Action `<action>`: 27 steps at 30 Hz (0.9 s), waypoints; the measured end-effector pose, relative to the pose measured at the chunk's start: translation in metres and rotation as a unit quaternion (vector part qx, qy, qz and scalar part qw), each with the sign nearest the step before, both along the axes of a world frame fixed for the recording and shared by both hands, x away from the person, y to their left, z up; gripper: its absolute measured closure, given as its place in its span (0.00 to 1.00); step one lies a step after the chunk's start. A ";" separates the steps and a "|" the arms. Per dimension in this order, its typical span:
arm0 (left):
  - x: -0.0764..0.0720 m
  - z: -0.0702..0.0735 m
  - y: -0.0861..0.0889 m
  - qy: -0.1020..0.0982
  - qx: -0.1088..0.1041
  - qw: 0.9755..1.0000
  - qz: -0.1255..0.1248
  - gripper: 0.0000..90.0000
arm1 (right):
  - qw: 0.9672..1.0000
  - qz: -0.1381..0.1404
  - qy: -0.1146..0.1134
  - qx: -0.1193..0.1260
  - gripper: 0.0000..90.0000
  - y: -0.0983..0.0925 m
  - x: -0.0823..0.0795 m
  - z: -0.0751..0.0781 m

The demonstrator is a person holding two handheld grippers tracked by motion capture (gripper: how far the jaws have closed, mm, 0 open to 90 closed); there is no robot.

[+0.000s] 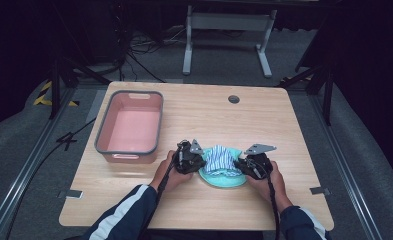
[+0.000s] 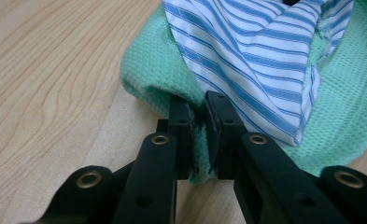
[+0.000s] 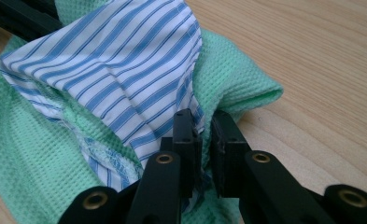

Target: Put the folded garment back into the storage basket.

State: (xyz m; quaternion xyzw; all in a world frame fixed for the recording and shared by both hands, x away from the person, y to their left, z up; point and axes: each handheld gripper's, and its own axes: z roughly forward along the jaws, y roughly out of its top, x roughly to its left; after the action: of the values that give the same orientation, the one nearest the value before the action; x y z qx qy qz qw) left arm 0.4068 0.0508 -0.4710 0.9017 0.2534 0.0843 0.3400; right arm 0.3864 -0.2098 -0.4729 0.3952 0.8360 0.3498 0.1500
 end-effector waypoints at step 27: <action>-0.004 0.033 0.005 -0.013 -0.005 1.000 -0.019 0.94 | 1.000 -0.005 -0.010 0.027 0.91 0.002 -0.010 0.031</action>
State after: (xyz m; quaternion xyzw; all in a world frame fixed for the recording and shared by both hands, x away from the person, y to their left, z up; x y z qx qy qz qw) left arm 0.4027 0.0560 -0.4378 0.9035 0.2318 0.0885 0.3496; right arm 0.3769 -0.2073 -0.4423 0.3999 0.8226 0.3756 0.1497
